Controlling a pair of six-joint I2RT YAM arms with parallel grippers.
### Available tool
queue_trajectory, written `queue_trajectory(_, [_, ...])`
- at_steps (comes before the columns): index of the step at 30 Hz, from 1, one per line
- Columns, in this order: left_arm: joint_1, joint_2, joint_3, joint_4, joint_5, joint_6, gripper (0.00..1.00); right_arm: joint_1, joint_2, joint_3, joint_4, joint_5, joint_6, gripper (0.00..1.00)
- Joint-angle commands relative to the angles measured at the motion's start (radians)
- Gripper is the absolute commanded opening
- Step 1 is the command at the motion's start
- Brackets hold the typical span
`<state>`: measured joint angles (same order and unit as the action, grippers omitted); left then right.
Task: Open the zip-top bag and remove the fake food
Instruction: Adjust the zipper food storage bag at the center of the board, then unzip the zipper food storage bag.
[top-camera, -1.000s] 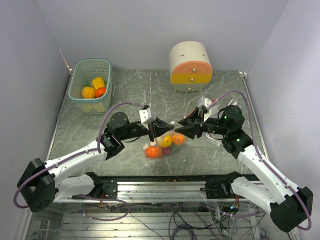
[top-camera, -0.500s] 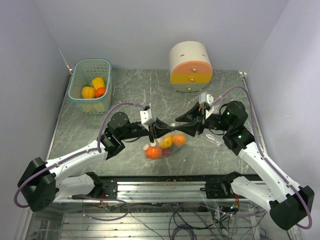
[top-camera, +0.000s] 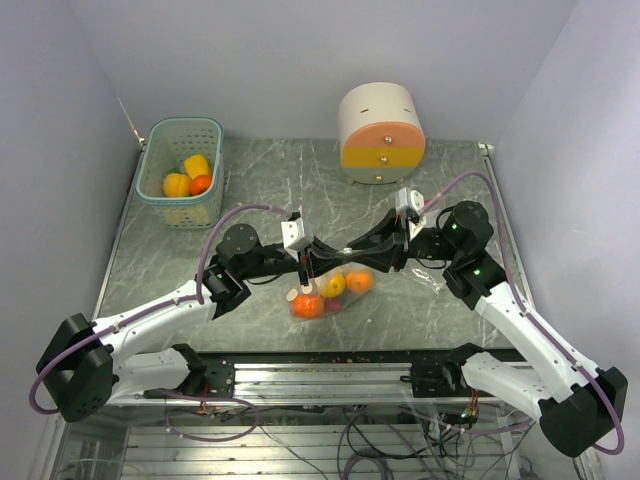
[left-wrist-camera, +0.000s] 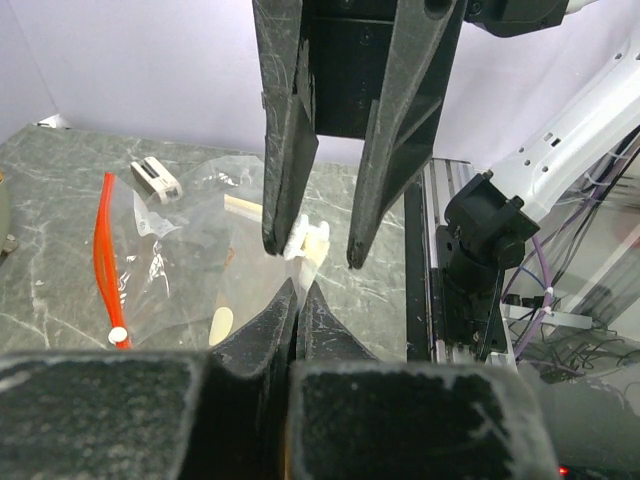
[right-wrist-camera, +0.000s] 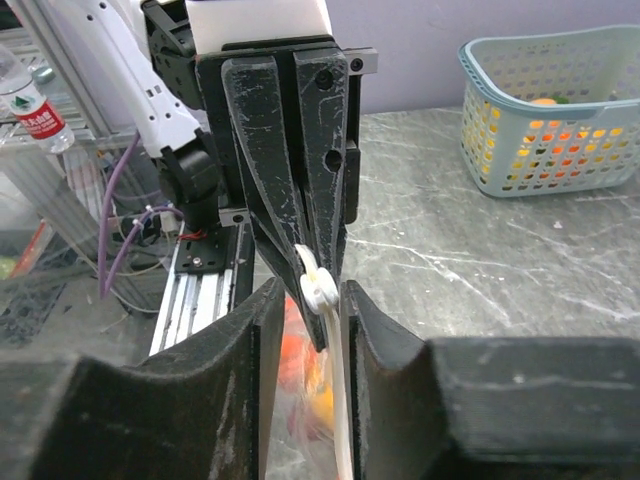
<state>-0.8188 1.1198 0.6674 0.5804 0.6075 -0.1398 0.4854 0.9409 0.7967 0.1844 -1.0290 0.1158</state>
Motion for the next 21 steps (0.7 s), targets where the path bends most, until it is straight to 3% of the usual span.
queue_trajectory(1, [0.006, 0.003, 0.017, 0.039, 0.020, -0.003, 0.07, 0.029, 0.011, 0.026, 0.032, -0.017, 0.005, 0.26])
queue_trajectory(9, [0.007, -0.013, 0.017, 0.019, -0.011, 0.004, 0.07, 0.032, 0.000, 0.012, 0.032, 0.016, 0.005, 0.01])
queue_trajectory(21, [0.007, -0.124, -0.006, 0.009, -0.081, -0.027, 0.07, 0.031, -0.011, -0.027, -0.042, 0.153, -0.042, 0.00])
